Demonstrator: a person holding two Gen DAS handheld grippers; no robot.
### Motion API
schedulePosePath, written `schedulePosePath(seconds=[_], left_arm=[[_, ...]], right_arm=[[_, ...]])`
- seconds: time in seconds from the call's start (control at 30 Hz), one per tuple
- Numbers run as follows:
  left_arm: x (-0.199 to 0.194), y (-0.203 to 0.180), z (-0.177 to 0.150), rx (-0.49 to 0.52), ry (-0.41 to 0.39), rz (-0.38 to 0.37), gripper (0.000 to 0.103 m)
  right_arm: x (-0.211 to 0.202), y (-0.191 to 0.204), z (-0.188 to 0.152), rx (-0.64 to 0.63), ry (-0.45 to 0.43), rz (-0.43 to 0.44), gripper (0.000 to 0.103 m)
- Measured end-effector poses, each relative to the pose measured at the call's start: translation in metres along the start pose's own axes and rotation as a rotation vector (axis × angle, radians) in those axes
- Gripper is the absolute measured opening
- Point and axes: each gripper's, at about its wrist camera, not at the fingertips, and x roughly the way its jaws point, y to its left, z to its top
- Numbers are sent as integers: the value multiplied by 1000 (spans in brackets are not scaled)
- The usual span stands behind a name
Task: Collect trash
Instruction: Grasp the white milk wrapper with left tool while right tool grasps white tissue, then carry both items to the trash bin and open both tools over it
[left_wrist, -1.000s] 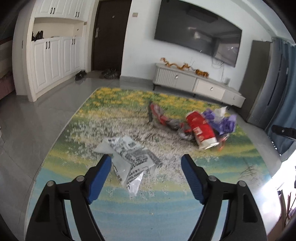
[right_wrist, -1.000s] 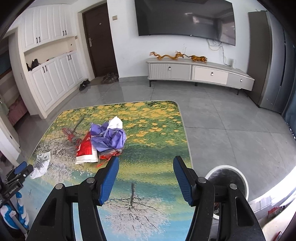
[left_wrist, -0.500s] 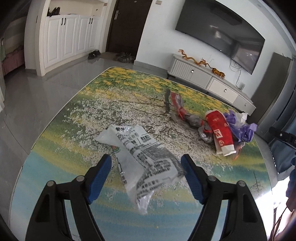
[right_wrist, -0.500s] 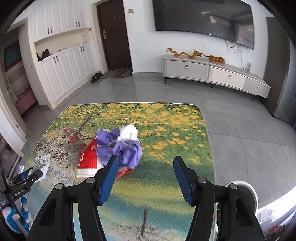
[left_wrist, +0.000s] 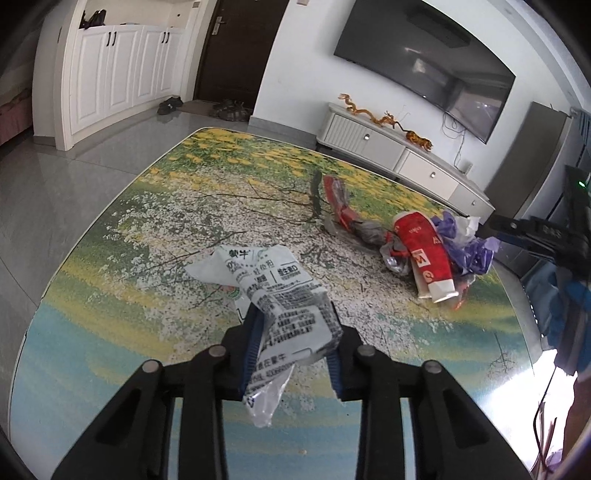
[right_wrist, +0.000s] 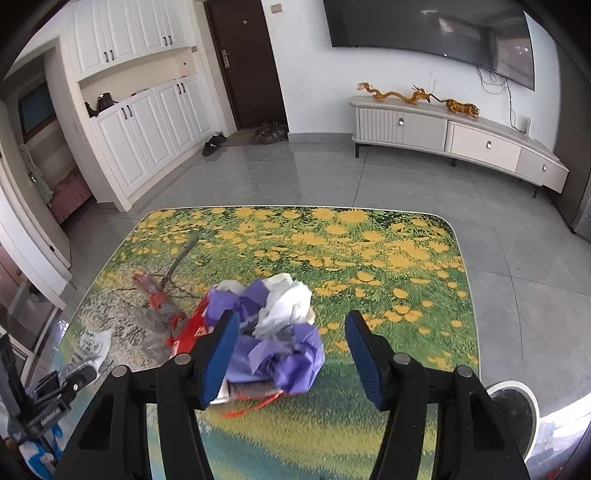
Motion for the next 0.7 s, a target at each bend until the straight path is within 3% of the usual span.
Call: schedulePosePath(seconds=[0.23,0.33,0.4,0.7], left_arm=[[-4,-1,-1,8,-11,-10,29],[-7,-1,-1,15,-15,-13,28],[-10,-2,-1,21,-20,-14,27],[-27,-6,-3,33,-43,6,26]], right_arm=[[33,-5,9,37,77,42,48],[44,1,9,14,102,39,33],[45,2,10,-1,106,36,9],[-3,-4,13,58,-19,133,6]])
